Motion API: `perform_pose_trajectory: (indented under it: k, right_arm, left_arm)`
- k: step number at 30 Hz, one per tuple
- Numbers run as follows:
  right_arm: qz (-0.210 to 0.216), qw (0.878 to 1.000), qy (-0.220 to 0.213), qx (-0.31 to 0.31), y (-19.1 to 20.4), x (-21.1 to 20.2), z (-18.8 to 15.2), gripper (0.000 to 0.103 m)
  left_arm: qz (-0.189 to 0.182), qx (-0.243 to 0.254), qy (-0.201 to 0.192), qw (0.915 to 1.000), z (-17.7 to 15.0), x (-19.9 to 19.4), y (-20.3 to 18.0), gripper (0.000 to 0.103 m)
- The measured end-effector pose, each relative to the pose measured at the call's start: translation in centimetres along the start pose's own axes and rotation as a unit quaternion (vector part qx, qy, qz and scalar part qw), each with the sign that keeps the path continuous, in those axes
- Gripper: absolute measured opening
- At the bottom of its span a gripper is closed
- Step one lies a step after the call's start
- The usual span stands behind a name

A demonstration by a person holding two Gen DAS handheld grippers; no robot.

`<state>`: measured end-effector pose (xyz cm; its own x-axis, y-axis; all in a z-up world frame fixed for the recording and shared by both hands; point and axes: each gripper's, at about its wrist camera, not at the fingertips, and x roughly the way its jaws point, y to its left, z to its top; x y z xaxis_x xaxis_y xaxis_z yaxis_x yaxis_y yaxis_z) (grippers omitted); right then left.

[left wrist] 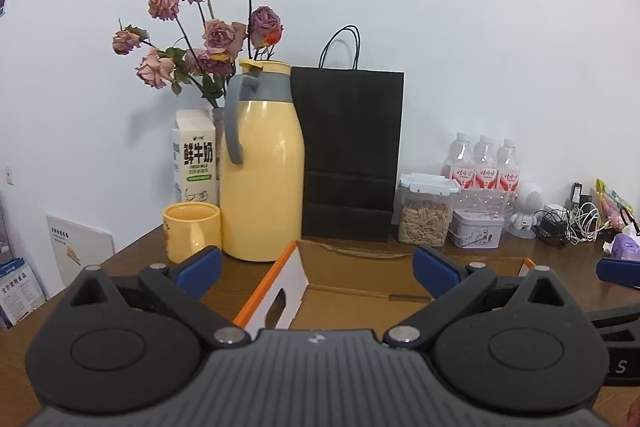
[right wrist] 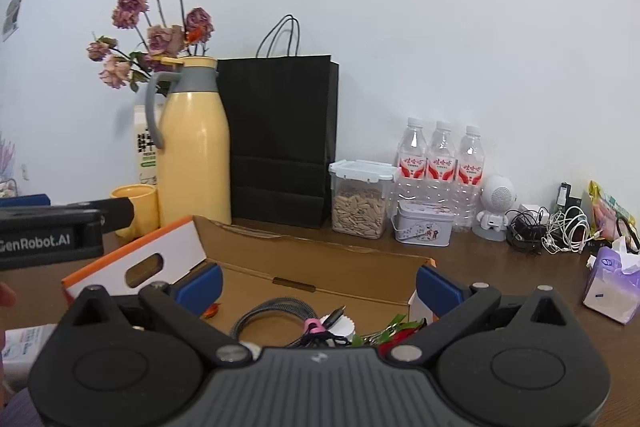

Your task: Organize objects

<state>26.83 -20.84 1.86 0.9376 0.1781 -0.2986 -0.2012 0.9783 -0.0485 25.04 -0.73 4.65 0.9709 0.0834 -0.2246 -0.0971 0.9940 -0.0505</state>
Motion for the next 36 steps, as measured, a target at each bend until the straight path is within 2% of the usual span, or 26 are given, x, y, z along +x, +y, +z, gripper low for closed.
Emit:
perform_pose_trajectory:
  k: [6,13,28,36]
  right_arm:
    - [0.016,1.0,0.008,-0.011,0.6,-2.4,-0.5,0.103]
    - [0.021,0.999,0.036,-0.017,1.1,-5.0,-2.4,0.103]
    - [0.023,0.994,0.106,-0.003,2.1,-9.2,-7.3,0.103]
    - [0.011,0.99,0.142,0.013,3.0,-9.3,-9.7,0.103]
  left_arm:
    - [-0.007,0.002,0.019,0.9998,0.3,-2.0,1.3,0.103]
    - [0.008,0.009,0.043,0.999,-0.3,-4.3,3.6,0.103]
    - [0.062,0.011,0.1,0.993,-4.2,-9.3,9.2,0.103]
    - [0.065,0.004,0.132,0.9892,-6.3,-11.1,11.0,0.103]
